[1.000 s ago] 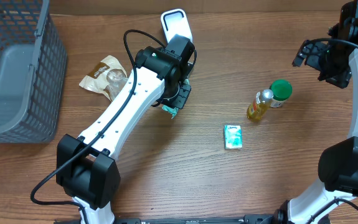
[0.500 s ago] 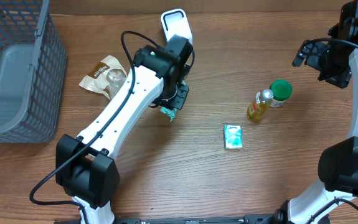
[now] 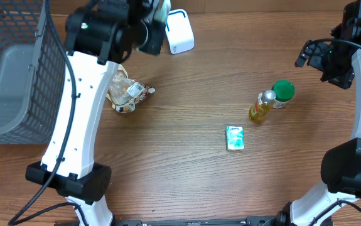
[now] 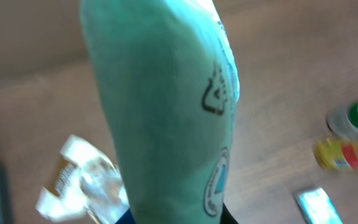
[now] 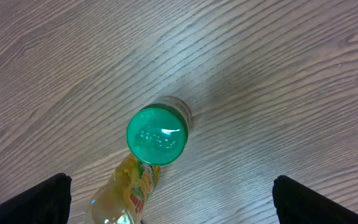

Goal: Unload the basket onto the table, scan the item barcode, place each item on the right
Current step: 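Raise the wipe pack up in front of the white scanner window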

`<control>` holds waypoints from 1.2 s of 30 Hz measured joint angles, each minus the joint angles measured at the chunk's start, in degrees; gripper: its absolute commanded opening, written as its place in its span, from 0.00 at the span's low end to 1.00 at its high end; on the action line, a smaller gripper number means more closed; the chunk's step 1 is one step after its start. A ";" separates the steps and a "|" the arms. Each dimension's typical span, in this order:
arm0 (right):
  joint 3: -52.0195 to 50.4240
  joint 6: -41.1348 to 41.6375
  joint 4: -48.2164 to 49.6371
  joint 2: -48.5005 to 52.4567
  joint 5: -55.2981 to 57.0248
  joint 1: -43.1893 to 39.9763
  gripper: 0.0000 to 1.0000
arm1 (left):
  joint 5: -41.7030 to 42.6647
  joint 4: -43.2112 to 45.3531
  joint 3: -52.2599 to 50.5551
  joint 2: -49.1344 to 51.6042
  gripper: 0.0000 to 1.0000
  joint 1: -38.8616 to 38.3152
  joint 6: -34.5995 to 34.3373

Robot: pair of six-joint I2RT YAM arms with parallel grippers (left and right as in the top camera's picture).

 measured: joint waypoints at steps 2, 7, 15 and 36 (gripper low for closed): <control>0.00 0.00 -0.04 0.00 0.00 0.00 1.00 | -1.75 3.50 0.26 0.00 0.04 0.00 1.84; 0.00 0.00 -0.02 0.00 0.00 0.00 1.00 | -7.34 7.39 0.44 0.76 0.04 0.00 5.90; 0.00 0.00 0.00 0.00 0.22 0.00 1.00 | -17.73 12.00 0.55 10.21 0.04 -0.68 14.01; 0.00 -0.02 0.00 0.00 0.39 0.00 1.00 | -44.98 42.03 0.52 35.69 0.04 -7.02 42.38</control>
